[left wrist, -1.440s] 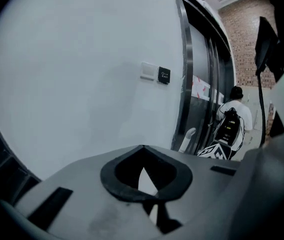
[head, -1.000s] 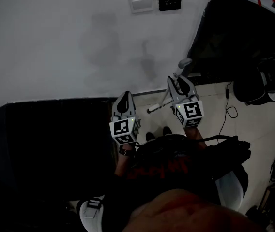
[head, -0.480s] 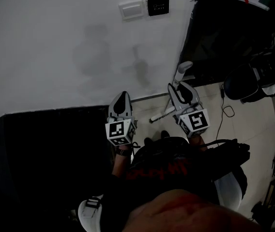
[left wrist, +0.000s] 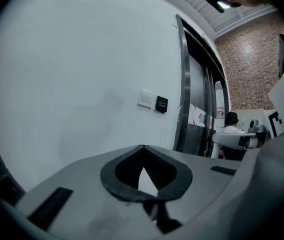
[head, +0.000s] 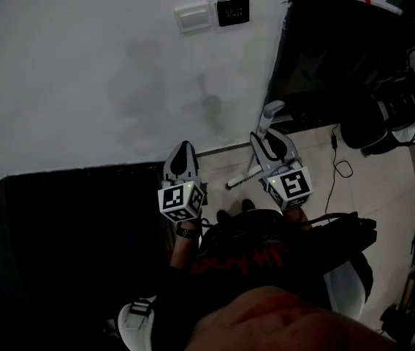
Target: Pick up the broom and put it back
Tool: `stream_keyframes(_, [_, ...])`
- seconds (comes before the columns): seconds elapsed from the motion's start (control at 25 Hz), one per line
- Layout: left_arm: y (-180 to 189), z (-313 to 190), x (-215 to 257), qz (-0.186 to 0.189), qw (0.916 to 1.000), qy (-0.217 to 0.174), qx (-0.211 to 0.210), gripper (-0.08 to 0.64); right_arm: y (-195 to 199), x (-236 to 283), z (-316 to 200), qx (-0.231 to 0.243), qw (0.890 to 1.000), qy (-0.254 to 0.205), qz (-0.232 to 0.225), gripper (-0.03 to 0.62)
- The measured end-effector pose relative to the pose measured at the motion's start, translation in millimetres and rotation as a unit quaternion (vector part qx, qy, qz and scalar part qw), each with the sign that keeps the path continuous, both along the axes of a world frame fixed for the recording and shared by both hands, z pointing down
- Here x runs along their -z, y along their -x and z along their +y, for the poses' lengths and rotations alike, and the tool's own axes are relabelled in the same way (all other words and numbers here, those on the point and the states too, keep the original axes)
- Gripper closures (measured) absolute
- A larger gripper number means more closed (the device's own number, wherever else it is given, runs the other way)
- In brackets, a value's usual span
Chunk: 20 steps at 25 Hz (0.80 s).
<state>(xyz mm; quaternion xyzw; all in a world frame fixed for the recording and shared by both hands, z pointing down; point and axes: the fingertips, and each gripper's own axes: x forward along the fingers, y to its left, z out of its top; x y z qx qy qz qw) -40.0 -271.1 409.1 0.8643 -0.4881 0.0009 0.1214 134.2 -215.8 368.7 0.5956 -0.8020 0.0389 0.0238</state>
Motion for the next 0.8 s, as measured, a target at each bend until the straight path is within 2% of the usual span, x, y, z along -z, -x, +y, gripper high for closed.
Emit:
stream_keyframes(0.2, [4,3,1,0.010,0.9999,0.009,0.009,0.555,5,-24,-5,0.018,0.999,0.027,-0.001,0.502])
stream_keyframes(0.28, [3,7,4,0.022,0.9998,0.005,0.002,0.555,6,-53,-8,0.025,0.998,0.062,0.013,0.502])
stream_keyframes(0.4, [-5,10,0,0.018,0.9995,0.002,-0.026,0.555,7,-112,-17,0.027,0.993,0.113,0.025,0.502])
stream_keyframes(0.48, [-8,16,-13,0.017,0.9987,0.026,-0.042,0.555,10,-162,-25,0.033,0.990,0.136,0.024,0.502])
stream_keyframes(0.56, [-6,24,-24,0.021,0.9975,0.054,-0.040,0.555,15,-212,-32,0.044,0.984,0.173,0.019,0.502])
stream_keyframes(0.68, [-2,39,-37,0.023,0.9941,0.097,-0.044,0.554,20,-287,-44,0.061,0.969,0.240,0.016,0.502])
stream_keyframes(0.8, [-17,54,-58,0.032,0.9872,0.134,-0.080,0.555,10,-359,-63,0.062,0.956,0.287,0.016,0.502])
